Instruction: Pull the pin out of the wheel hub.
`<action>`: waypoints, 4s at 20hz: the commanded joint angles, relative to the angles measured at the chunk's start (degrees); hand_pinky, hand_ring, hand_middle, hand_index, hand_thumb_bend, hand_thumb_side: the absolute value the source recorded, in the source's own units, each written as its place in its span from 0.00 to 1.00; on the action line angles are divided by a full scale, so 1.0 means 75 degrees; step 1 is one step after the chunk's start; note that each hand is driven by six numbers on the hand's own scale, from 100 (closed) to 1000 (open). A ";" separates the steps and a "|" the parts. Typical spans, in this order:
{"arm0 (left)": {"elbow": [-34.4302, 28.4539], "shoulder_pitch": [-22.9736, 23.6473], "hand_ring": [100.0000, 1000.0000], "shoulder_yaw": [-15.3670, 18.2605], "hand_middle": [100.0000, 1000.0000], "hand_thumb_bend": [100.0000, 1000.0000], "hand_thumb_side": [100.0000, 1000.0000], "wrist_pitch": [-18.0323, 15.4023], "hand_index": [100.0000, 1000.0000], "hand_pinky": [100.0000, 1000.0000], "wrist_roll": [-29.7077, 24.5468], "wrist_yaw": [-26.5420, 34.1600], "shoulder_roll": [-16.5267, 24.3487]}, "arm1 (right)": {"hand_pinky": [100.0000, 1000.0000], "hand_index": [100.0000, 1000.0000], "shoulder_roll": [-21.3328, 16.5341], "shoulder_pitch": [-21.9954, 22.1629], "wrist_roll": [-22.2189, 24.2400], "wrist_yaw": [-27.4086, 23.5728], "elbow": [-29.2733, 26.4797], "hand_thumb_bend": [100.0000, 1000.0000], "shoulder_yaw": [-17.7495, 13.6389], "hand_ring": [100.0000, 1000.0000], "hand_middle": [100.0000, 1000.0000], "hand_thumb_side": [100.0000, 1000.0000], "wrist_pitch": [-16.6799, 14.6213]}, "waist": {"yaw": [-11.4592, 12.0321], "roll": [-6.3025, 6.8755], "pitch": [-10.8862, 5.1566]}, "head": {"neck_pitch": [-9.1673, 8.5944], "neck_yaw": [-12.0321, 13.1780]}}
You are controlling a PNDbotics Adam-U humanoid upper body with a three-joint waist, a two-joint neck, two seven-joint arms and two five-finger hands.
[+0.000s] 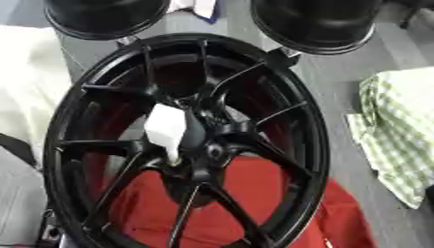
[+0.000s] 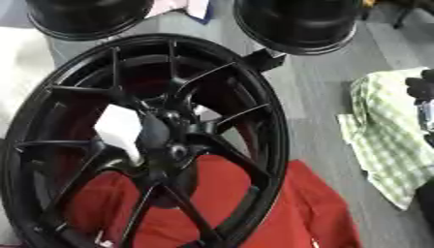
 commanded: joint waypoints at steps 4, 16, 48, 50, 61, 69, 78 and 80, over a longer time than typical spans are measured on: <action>-0.0154 0.0125 0.48 -0.0315 0.54 0.00 0.67 0.0153 0.62 0.73 -0.0335 -0.0337 0.1777 | 0.82 0.67 -0.0221 0.0053 -0.0022 0.0135 -0.0143 0.00 -0.0041 0.75 0.50 0.16 0.0006 | -0.0032 0.0097 -0.0059 | -0.0088 -0.0099; -0.0154 -0.0997 0.56 -0.1196 0.60 0.00 0.64 -0.0197 0.71 0.74 -0.2774 -0.1456 0.4970 | 0.82 0.67 -0.0255 0.0192 -0.0058 0.0309 -0.0143 0.00 -0.0044 0.75 0.50 0.16 -0.0020 | -0.0032 0.0166 -0.0055 | -0.0155 -0.0160; 0.0808 -0.6055 0.70 -0.4907 0.70 0.00 0.81 0.2954 0.80 0.80 -0.8623 -0.0893 0.4074 | 0.82 0.67 -0.0330 0.0429 -0.0001 0.0470 -0.0143 0.00 0.0080 0.75 0.50 0.17 0.0023 | -0.0045 0.0172 -0.0203 | -0.0175 -0.0355; 0.0859 -0.6124 0.71 -0.5049 0.72 0.00 0.79 0.3120 0.84 0.81 -0.8629 -0.0808 0.3969 | 0.82 0.67 -0.0333 0.0422 0.0009 0.0460 -0.0143 0.00 0.0088 0.75 0.50 0.17 0.0039 | -0.0048 0.0184 -0.0207 | -0.0207 -0.0336; 0.1108 -0.6290 0.80 -0.5509 0.79 0.32 0.77 0.3162 0.89 0.89 -0.9023 -0.1064 0.3618 | 0.82 0.67 -0.0335 0.0341 0.0064 0.0446 -0.0143 0.00 0.0141 0.75 0.50 0.18 0.0113 | -0.0085 0.0210 -0.0134 | -0.0265 -0.0272; 0.0092 -0.5836 0.82 -0.5273 0.79 0.45 0.83 0.2787 0.90 0.92 -0.8975 -0.1247 0.4100 | 0.82 0.67 -0.0306 0.0264 0.0102 0.0471 -0.0143 0.00 0.0181 0.75 0.50 0.18 0.0147 | -0.0135 0.0224 -0.0014 | -0.0459 -0.0423; -0.0154 -0.5296 0.86 -0.5281 0.82 0.46 0.61 0.2383 0.91 0.92 -0.8731 -0.1926 0.4534 | 0.82 0.67 -0.0272 0.0207 0.0135 0.0496 -0.0143 0.00 0.0213 0.75 0.50 0.19 0.0188 | -0.0193 0.0242 0.0063 | -0.0468 -0.0417; -0.0154 -0.5125 0.86 -0.5232 0.81 0.46 0.61 0.2336 0.91 0.92 -0.8700 -0.1969 0.4616 | 0.82 0.67 -0.0258 0.0204 0.0131 0.0501 -0.0143 0.00 0.0209 0.75 0.50 0.19 0.0194 | -0.0210 0.0247 0.0079 | -0.0442 -0.0427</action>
